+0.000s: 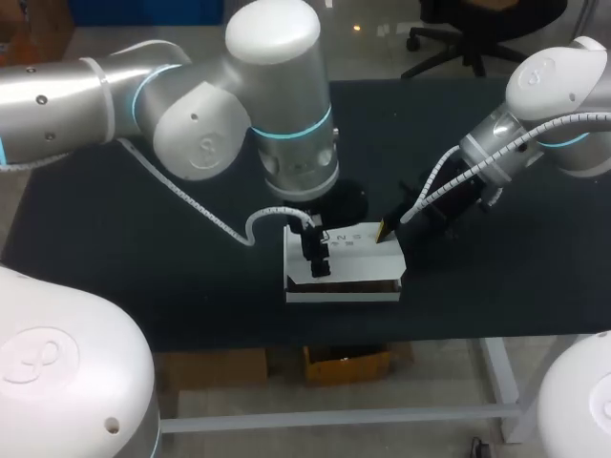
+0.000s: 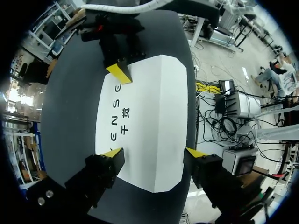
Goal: Assemble the packaging by folding the flat box into shape, placing the metal phone stand inside, and closing the box properly
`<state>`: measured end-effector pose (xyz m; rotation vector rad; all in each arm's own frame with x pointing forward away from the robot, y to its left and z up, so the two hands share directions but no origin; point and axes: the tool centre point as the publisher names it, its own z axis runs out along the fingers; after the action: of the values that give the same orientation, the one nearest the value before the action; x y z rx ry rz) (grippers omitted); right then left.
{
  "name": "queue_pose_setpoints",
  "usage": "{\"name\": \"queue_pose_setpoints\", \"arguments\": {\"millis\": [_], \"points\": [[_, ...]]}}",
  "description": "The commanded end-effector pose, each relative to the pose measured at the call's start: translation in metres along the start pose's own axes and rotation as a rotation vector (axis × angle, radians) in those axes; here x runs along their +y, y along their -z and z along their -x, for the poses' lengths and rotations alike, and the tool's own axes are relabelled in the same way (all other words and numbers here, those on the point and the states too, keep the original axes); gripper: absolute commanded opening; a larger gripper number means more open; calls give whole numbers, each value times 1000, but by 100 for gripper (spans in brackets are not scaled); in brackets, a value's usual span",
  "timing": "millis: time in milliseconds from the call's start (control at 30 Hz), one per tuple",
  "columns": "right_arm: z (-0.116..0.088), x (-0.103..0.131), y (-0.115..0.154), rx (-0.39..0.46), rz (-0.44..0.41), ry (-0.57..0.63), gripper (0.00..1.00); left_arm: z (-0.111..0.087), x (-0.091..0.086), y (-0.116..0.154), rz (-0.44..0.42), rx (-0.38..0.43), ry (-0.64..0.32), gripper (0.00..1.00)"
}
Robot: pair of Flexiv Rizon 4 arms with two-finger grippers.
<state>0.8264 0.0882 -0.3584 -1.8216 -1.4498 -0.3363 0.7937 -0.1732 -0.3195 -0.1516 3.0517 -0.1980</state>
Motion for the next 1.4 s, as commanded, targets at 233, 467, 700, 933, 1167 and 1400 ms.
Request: {"name": "queue_pose_setpoints", "arguments": {"millis": [233,467,700,933,1167,1400], "points": [[1,2,0,1,-6,-1,39,-2,-4,-2,21,-22,-3,83],[1,2,0,1,-6,0,38,-2,-3,-4,27,-37,-5,79],[2,3,0,2,-7,0,38,-1,-3,-7,34,-52,-4,76],[2,3,0,3,-7,1,38,2,-3,-9,43,-69,-7,75],[2,3,0,3,-8,1,37,2,-4,-14,51,-81,-17,73],[1,3,0,3,-9,2,37,3,-3,-17,55,-103,-20,70]]}}
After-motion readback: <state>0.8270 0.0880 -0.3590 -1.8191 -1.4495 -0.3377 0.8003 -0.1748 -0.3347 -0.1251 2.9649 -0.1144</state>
